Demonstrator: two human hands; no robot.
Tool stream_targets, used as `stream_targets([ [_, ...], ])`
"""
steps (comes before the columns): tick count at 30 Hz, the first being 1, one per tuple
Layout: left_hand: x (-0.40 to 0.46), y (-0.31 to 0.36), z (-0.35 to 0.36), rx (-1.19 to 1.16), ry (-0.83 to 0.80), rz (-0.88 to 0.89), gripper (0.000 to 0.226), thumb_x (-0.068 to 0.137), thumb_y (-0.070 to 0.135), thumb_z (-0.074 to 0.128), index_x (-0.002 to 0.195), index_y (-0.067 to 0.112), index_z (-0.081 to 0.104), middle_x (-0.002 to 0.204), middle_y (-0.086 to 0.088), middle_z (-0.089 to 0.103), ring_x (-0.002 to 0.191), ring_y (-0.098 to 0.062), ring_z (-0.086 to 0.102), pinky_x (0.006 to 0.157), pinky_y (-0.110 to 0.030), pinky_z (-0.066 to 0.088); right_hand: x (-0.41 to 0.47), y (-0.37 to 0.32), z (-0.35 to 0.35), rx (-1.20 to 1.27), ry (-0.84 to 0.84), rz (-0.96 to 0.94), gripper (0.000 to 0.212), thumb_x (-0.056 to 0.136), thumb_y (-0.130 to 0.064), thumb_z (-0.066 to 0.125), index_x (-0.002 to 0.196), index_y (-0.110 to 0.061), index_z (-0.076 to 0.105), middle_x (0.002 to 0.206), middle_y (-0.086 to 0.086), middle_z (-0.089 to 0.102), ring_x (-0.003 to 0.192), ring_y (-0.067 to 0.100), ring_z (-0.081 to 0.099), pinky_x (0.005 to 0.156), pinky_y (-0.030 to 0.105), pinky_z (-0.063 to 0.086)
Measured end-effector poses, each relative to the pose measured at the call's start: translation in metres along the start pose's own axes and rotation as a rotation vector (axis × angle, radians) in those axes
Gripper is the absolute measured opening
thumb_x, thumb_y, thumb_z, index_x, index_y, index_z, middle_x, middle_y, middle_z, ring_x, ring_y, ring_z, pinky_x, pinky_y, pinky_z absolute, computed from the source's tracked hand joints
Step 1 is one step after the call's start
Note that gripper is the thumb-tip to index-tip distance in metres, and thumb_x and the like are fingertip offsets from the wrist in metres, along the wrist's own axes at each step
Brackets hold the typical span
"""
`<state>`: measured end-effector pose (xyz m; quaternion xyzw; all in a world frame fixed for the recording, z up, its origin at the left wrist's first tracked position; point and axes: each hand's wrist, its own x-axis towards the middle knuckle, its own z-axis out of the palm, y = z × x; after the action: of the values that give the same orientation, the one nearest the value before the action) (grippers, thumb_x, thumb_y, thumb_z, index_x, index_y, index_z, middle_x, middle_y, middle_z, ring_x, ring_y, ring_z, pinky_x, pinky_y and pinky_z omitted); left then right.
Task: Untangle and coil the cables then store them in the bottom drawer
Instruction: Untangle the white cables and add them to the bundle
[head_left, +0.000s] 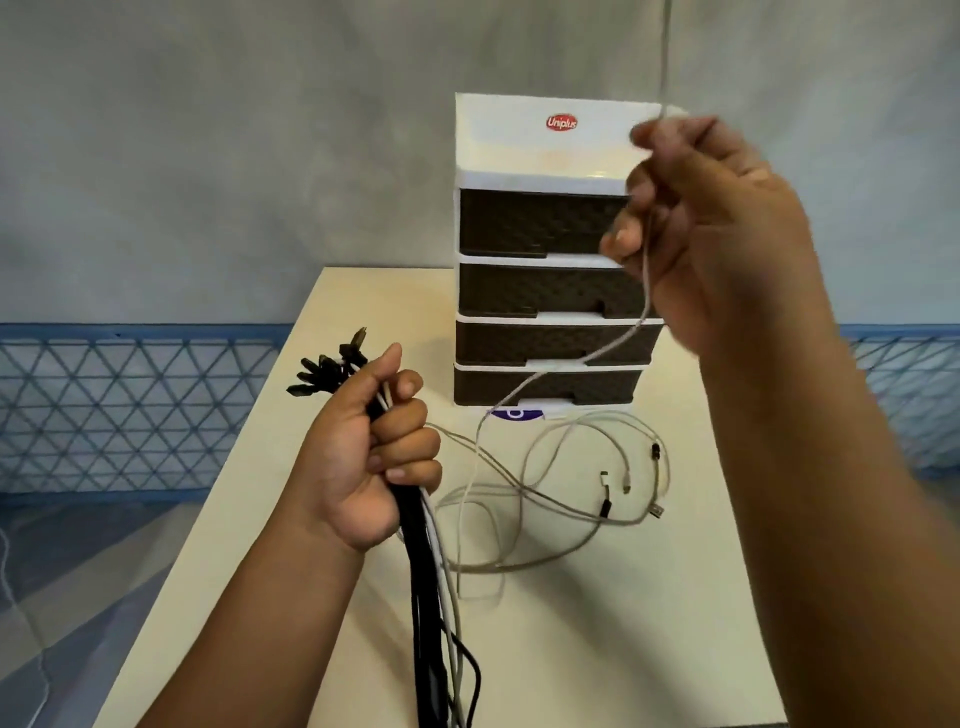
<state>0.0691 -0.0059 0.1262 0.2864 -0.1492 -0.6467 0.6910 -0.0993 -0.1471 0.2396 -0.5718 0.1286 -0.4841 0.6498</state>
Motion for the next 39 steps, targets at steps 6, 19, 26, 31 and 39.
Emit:
stream_targets([
  [6, 0.003, -0.016, 0.022, 0.204, 0.177, 0.120, 0.040, 0.074, 0.056, 0.063, 0.085, 0.018, 0.067, 0.046, 0.007, 0.015, 0.035, -0.005, 0.013, 0.038, -0.015, 0.013, -0.077, 0.054, 0.032, -0.202, 0.011, 0.309, 0.016, 0.100, -0.018, 0.051, 0.093, -0.006, 0.059, 0.059, 0.007, 0.057, 0.044, 0.022, 0.051, 0.047, 0.030, 0.048],
  [19, 0.008, -0.040, 0.029, 0.421, 0.324, 0.180, 0.032, 0.085, 0.044, 0.059, 0.077, 0.018, 0.077, 0.081, -0.008, 0.072, 0.077, -0.022, 0.069, 0.072, -0.033, 0.050, -0.101, 0.096, 0.045, -0.653, -0.058, 0.177, 0.012, 0.094, -0.023, 0.061, 0.082, -0.023, 0.058, 0.069, -0.004, 0.067, 0.059, 0.012, 0.062, 0.056, 0.040, 0.054],
  [26, 0.005, -0.032, 0.031, 0.330, 0.441, 0.226, 0.052, 0.098, 0.050, 0.044, 0.067, 0.019, 0.073, 0.053, -0.004, 0.047, 0.042, -0.012, 0.049, 0.044, -0.023, 0.040, -0.126, 0.098, 0.037, -1.001, -0.101, 0.047, 0.013, 0.097, -0.041, 0.051, 0.087, -0.037, 0.044, 0.074, -0.013, 0.063, 0.062, 0.006, 0.055, 0.050, 0.018, 0.036],
  [31, 0.009, -0.031, 0.027, 0.236, 0.408, 0.234, 0.048, 0.087, 0.052, 0.061, 0.055, 0.017, 0.055, 0.055, 0.002, 0.031, 0.039, -0.007, 0.027, 0.036, -0.017, 0.028, -0.133, 0.111, 0.033, -0.859, -0.114, 0.021, 0.009, 0.099, -0.034, 0.048, 0.091, -0.032, 0.048, 0.073, -0.013, 0.061, 0.066, 0.008, 0.056, 0.052, 0.019, 0.039],
  [39, 0.013, -0.028, 0.017, 0.062, 0.242, 0.275, 0.048, 0.095, 0.045, 0.050, 0.058, 0.018, 0.037, 0.057, 0.002, 0.039, 0.050, -0.008, 0.043, 0.044, -0.020, 0.037, -0.140, 0.118, 0.026, -0.761, -0.219, 0.007, 0.014, 0.095, -0.042, 0.051, 0.088, -0.031, 0.047, 0.067, -0.012, 0.055, 0.062, 0.011, 0.051, 0.054, 0.027, 0.039],
])
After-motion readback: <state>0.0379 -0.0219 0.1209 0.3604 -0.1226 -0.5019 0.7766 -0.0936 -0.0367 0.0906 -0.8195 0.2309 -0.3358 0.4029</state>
